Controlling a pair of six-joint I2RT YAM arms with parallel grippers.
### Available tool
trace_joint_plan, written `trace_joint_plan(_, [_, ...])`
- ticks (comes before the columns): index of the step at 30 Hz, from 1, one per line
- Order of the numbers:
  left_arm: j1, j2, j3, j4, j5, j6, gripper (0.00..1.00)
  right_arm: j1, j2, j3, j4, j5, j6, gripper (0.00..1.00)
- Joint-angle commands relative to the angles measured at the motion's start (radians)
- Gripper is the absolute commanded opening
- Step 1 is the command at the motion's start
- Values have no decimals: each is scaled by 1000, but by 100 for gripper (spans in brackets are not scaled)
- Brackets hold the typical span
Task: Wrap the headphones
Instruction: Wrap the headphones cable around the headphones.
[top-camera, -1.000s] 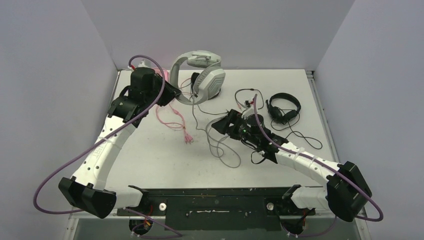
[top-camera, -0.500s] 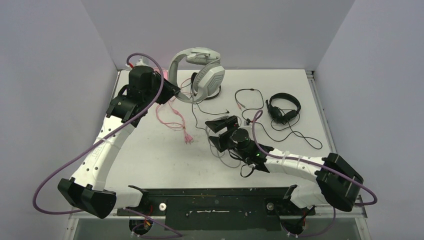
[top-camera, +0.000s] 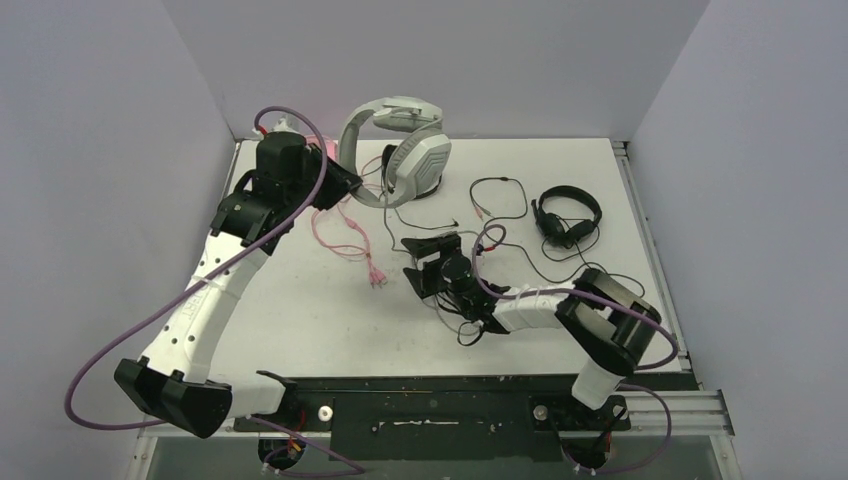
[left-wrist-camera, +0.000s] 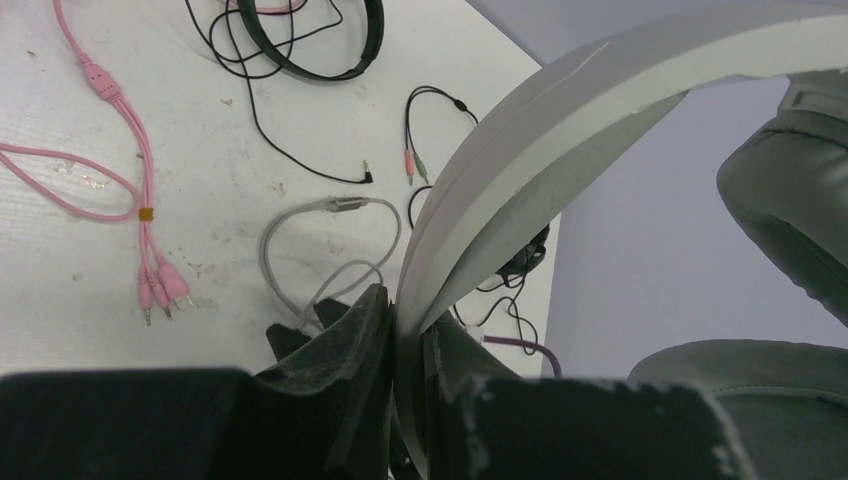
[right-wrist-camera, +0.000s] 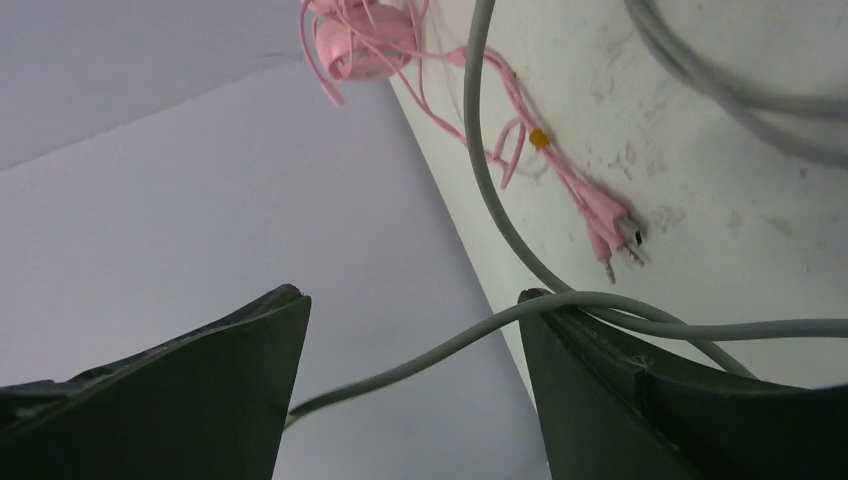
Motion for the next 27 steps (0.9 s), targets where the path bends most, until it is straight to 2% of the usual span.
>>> trace_joint_plan(1, [-2, -70, 69, 64, 80, -30, 0, -50, 90, 88, 168, -11, -23, 76])
trace_joint_plan(4, [-2, -87, 52, 62, 130, -29, 0, -78, 143, 122, 225, -29, -47, 68])
trace_joint_plan(6, [-2, -93, 51, 42, 153, -10, 0, -111, 160, 121, 283, -45, -85, 57])
trace_joint_plan(8, [-2, -96, 52, 9, 165, 23, 0, -153, 162, 122, 313, -67, -145, 40])
trace_joint_plan(11, [-5, -102, 31, -16, 206, 93, 0, -226, 146, 134, 334, -123, -272, 5])
trace_joint_plan(12, [-7, -106, 9, -16, 232, 131, 0, -252, 135, 136, 338, -146, -304, 0])
trace_joint_plan(15, [-37, -114, -32, -45, 236, 204, 0, -333, 108, 129, 384, -224, -390, 0])
trace_joint_plan(21, [-99, -117, -107, -107, 86, 344, 0, -446, 31, 122, 430, -388, -565, 0])
trace_joint_plan(27, [-139, -97, -163, -102, -121, 514, 0, -518, -102, 200, 291, -527, -831, 1])
